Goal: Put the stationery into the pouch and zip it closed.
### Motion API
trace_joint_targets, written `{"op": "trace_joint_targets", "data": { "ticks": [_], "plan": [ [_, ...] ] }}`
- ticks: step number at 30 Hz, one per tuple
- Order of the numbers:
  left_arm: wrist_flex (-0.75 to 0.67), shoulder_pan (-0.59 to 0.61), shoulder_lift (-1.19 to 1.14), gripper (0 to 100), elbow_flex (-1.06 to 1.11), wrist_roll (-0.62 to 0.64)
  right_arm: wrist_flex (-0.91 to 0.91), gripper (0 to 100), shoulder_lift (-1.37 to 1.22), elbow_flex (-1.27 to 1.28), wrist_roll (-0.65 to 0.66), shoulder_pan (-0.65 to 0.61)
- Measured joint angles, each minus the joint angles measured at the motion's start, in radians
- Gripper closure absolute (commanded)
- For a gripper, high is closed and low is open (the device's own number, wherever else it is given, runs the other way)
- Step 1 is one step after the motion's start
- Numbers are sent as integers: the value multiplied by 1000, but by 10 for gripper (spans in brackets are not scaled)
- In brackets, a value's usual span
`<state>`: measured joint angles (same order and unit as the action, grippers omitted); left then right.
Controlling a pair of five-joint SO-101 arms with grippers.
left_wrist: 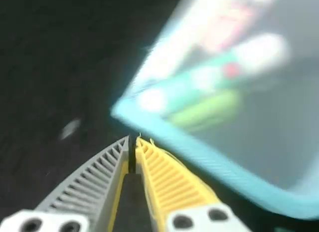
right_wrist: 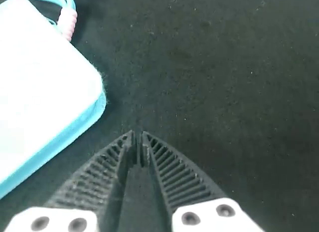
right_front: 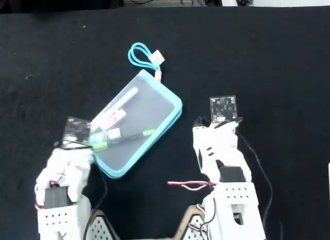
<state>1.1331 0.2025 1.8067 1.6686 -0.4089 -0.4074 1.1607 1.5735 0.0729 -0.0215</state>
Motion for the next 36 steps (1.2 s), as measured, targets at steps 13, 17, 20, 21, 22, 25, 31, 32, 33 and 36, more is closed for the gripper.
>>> {"op": "trace_joint_targets", "data": {
  "ticks": [13, 17, 20, 21, 22, 25, 31, 32, 33, 36],
  "plan": [
    [-296, -379, 9, 970, 5, -3, 0, 984, 0, 91, 0, 110],
    [-327, -342, 9, 970, 5, -5, -2, 984, 0, 91, 0, 192],
    [-281, -250, 9, 970, 5, -5, -60, 986, 0, 91, 0, 227],
    [-252, -216, 9, 970, 5, -5, -87, 986, 0, 91, 0, 230],
    [-219, -178, 9, 970, 5, -5, -123, 986, 0, 91, 0, 230],
    [-112, -44, 9, 970, 5, -5, -244, 986, 0, 63, -2, 232],
    [-25, 104, 9, 970, 5, 192, -348, 983, 0, 43, -5, 207],
    [-23, 106, 9, 970, 5, 247, -348, 983, 0, 43, -5, 198],
    [-18, 106, 9, 970, 5, 307, -348, 983, 0, 43, -6, 181],
    [17, 106, 9, 970, 5, 448, -348, 985, 0, 43, -5, 155]
  ]
}}
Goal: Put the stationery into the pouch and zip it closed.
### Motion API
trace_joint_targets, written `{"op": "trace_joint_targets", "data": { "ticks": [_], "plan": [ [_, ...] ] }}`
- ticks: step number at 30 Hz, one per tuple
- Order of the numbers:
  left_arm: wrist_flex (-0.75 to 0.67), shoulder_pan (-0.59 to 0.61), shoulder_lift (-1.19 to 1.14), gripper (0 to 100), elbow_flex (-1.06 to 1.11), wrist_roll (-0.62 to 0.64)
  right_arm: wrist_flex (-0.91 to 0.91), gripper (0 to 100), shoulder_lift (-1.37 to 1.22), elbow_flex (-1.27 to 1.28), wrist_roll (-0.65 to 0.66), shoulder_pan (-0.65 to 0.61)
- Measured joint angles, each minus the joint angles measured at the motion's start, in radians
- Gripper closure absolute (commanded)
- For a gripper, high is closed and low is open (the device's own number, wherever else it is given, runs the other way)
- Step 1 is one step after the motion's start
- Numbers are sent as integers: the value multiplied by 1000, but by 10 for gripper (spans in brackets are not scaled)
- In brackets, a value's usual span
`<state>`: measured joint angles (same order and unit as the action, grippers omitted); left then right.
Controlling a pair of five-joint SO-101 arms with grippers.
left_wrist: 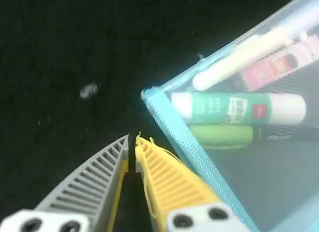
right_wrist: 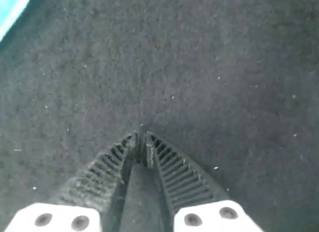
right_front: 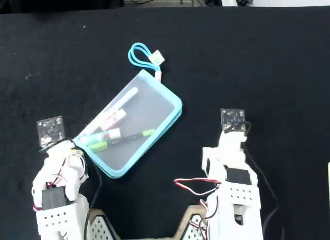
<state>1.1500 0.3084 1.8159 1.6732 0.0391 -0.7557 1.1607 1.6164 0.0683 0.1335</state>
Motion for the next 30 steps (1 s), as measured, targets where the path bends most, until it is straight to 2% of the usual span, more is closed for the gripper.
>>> {"op": "trace_joint_targets", "data": {
  "ticks": [5, 8, 26, 30],
  "plan": [
    [103, 14, 0, 970, 0, -3, 0, 986, 0, -2, 0, 0],
    [118, 14, 0, 970, 0, -12, 0, 986, 0, -2, 0, 0],
    [121, 14, 0, 970, 0, -18, 0, 986, 2, -2, -2, -5],
    [121, 14, 0, 970, 0, -18, 0, 986, 75, 25, -2, -6]
  ]
}}
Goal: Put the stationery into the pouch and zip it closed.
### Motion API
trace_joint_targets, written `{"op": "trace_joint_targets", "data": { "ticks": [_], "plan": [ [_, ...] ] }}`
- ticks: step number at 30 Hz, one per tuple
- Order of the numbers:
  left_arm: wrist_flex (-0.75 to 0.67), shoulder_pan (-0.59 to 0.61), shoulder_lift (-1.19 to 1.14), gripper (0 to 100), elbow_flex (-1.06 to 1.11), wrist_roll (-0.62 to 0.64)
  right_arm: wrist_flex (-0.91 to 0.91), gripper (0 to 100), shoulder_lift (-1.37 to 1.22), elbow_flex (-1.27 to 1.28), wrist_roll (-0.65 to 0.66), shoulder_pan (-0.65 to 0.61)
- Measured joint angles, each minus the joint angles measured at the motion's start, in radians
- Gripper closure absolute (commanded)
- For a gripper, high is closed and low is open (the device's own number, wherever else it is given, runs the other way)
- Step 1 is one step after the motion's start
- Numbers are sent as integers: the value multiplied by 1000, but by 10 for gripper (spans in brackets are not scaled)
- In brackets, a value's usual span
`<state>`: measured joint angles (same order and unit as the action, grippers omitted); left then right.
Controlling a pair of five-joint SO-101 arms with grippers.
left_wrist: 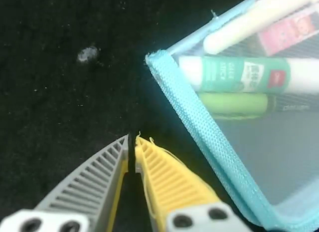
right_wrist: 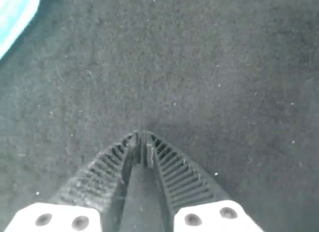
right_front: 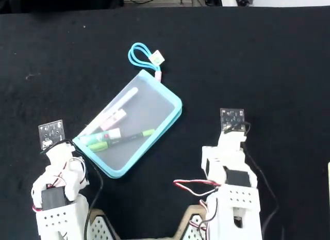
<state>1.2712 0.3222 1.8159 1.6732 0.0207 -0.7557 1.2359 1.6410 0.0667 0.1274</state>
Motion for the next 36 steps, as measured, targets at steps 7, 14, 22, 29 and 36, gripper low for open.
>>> {"op": "trace_joint_targets", "data": {
  "ticks": [7, 14, 22, 29, 36],
  "plan": [
    [0, 0, 0, 970, 0, 0, -12, 986, 206, 57, -2, 0],
    [0, 0, 0, 970, 0, 0, -135, 986, 288, 57, -2, 0],
    [0, 0, 0, 970, 0, 0, -476, 986, 542, 54, -2, 0],
    [0, 0, 0, 970, 0, 0, -548, 986, 562, 52, -2, 0],
    [0, 0, 0, 970, 0, 0, -548, 986, 562, 52, -2, 0]
  ]
}}
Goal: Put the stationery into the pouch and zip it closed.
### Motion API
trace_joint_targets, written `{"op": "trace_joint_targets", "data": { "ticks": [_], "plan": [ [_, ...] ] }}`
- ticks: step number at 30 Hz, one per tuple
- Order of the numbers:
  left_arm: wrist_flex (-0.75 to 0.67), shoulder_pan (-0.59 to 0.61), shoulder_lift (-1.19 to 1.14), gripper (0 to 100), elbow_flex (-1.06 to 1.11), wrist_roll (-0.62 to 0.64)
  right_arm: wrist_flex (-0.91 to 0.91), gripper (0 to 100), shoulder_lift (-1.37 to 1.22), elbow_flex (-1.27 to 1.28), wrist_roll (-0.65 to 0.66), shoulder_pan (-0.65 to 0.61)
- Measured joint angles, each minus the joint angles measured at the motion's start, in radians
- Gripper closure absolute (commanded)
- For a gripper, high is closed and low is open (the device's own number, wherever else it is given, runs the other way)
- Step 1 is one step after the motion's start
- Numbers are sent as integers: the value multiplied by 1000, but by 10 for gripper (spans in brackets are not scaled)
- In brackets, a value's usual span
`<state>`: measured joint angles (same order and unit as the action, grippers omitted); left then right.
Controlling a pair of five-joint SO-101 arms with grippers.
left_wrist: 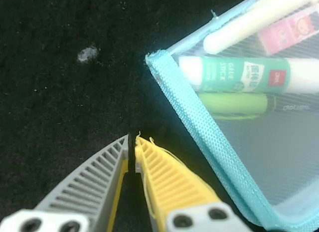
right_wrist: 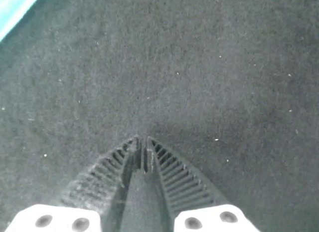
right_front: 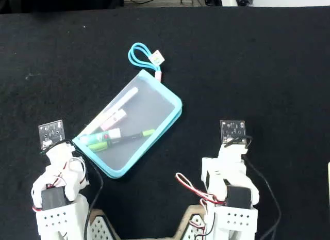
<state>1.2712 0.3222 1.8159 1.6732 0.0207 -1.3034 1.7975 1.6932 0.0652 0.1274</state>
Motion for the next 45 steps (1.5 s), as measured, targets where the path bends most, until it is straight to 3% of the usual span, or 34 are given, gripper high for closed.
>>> {"op": "trace_joint_targets", "data": {
  "ticks": [17, 26, 45],
  "plan": [
    [0, -3, 8, 970, 0, 0, 0, 986, 0, 0, 2, 0],
    [0, -189, 8, 970, 0, 0, 0, 986, 0, 0, 2, 0],
    [0, -195, 8, 970, 0, 2, 0, 986, 0, 0, 2, 0]
  ]
}}
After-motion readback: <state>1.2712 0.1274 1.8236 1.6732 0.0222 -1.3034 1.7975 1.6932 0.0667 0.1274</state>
